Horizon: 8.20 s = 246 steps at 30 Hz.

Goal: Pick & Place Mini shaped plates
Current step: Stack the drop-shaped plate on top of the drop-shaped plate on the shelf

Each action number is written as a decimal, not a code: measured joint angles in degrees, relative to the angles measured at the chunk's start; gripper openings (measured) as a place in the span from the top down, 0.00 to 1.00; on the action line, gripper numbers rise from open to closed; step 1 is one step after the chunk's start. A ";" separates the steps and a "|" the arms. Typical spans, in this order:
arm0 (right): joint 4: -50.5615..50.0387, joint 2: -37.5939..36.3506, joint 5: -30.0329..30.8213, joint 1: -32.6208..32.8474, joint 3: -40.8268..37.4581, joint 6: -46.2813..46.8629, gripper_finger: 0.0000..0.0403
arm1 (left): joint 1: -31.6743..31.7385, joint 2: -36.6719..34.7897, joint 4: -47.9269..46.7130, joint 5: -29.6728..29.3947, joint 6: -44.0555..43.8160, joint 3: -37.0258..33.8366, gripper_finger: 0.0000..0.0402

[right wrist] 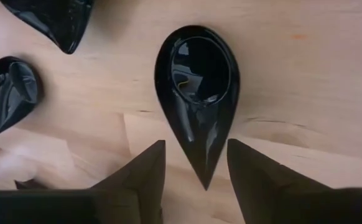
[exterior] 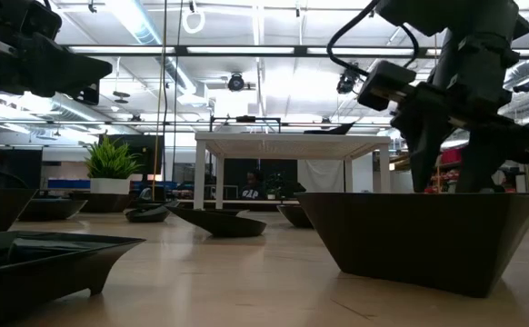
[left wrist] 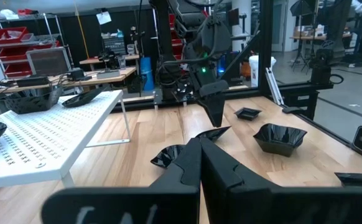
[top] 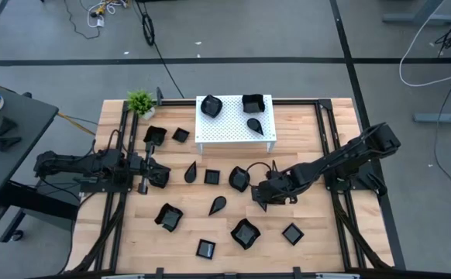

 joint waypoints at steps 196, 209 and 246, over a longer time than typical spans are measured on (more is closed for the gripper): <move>-28.88 -6.19 -22.95 -53.86 27.15 -49.42 1.00 | -0.02 -0.02 0.00 -0.02 0.00 0.00 0.99; -31.82 -3.12 -23.14 -55.49 27.26 -51.64 1.00 | 0.00 -0.02 0.00 0.00 0.00 0.02 0.99; -34.93 0.83 -23.82 -55.01 31.23 -53.07 1.00 | 0.00 -0.02 -0.01 0.00 0.00 0.01 0.99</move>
